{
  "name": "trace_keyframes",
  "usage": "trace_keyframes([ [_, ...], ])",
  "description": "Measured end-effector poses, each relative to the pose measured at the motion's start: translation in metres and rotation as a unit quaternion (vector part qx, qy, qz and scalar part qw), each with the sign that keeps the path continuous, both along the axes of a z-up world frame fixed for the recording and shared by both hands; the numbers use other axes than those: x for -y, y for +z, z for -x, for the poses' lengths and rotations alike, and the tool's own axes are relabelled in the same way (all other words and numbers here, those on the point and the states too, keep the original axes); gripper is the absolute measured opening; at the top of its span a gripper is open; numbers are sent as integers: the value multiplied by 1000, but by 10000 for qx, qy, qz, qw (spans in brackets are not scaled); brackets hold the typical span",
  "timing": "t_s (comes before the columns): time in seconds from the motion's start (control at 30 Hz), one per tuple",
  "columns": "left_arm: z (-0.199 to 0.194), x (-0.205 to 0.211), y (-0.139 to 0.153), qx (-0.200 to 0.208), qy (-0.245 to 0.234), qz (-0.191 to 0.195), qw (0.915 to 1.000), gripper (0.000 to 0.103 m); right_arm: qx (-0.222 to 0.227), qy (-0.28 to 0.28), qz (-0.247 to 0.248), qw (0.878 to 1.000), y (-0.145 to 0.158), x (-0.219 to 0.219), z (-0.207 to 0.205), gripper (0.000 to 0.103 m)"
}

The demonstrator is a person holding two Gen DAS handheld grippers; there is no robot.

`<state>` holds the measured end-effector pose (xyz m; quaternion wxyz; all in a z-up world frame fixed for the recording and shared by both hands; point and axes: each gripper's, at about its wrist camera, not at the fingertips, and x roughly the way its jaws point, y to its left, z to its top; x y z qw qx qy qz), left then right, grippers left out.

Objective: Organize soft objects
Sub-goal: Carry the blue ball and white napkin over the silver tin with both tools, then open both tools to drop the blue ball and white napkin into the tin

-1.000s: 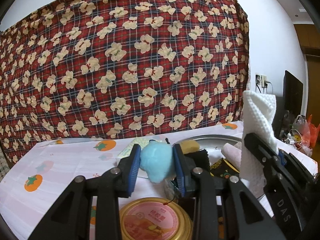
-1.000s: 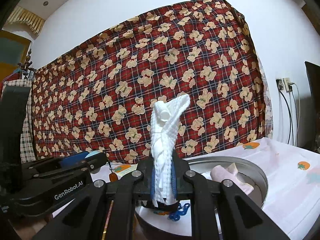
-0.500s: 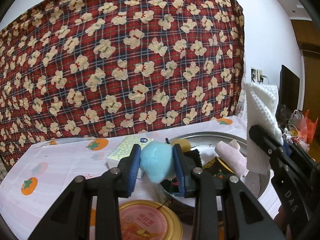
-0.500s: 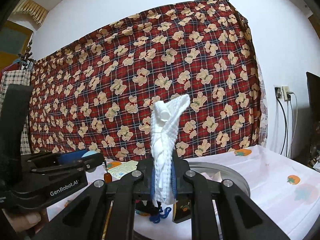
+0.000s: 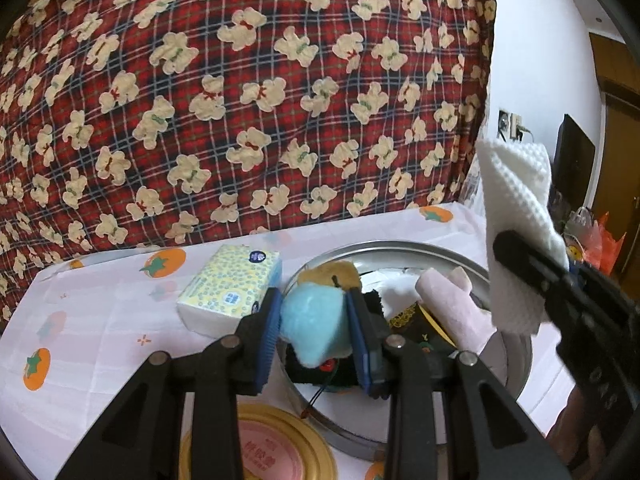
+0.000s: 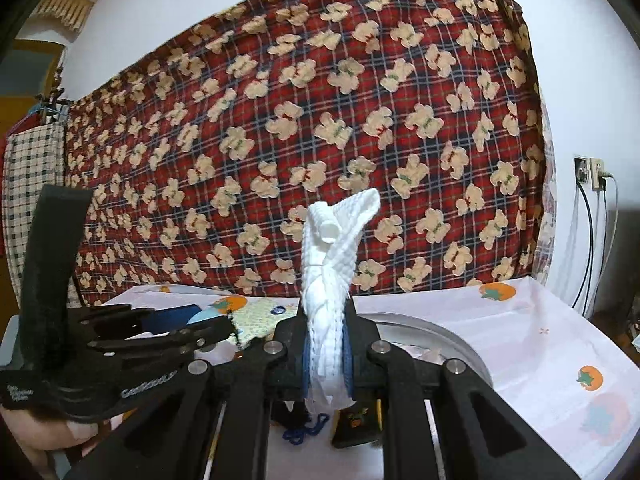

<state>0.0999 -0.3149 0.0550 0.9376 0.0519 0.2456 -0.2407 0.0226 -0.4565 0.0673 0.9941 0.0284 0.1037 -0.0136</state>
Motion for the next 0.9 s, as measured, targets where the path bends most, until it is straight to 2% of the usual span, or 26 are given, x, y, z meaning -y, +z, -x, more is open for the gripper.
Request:
trace_keyframes([
  [0.33,-14,20,-4,-279,-110,-259,9992,32,-660,-121,-113,9977,-3,28,-30,14],
  [0.53,-22,33,-10,-516,-197,-313,9980,32,-1156,-125,-229,9929,-15,38,-47,14],
  [0.77,-30,50,-18,-729,-274,-519,9956,32,-1489,-130,-347,9882,-26,49,-55,14],
  [0.83,-32,54,-20,-781,-300,-576,9948,33,-1562,-117,-366,9870,-29,50,-56,15],
  [0.87,-32,56,-22,-787,-298,-616,9945,38,-1593,-113,-374,9865,-30,51,-56,16],
  [0.9,-33,58,-23,-802,-305,-647,9942,39,-1623,-105,-383,9859,-31,51,-57,20],
])
